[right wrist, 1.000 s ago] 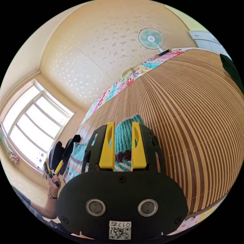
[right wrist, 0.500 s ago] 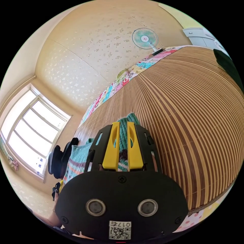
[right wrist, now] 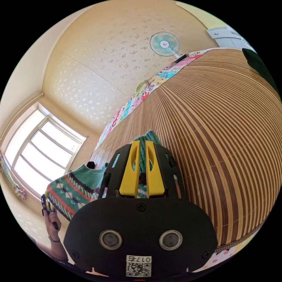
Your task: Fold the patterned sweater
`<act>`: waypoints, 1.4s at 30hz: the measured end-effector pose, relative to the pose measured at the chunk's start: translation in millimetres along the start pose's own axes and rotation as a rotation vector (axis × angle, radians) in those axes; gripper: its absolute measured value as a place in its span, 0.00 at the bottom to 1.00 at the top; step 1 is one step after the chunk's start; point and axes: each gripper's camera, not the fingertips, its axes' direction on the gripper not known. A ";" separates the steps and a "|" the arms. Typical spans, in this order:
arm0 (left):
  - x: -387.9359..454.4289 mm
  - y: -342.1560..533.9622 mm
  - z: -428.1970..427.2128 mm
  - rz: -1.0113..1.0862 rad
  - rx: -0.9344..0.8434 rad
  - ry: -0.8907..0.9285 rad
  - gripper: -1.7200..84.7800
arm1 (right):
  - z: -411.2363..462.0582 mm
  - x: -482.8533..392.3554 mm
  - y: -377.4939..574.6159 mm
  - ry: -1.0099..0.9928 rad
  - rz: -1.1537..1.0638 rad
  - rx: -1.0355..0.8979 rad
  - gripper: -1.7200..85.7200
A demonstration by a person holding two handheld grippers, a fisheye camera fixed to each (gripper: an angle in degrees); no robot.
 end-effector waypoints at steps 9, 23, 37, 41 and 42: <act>130.8 75.2 261.6 0.399 -0.461 0.185 0.11 | -47.8 45.7 -17.7 -0.113 0.092 0.076 0.04; 94.2 146.0 296.7 0.355 -0.868 0.256 0.15 | -260.1 144.1 -8.0 -0.212 0.124 -0.115 0.18; -62.7 39.7 212.2 -0.156 -0.656 -0.155 0.33 | -207.1 158.5 1.3 -0.563 0.134 -0.649 0.37; -79.8 57.3 230.2 -0.236 -0.734 -0.048 0.30 | -195.3 141.1 15.5 -0.327 0.064 -0.771 0.26; -80.9 53.4 223.4 -0.241 -0.719 -0.042 0.29 | -194.7 137.5 17.5 -0.341 0.057 -0.773 0.23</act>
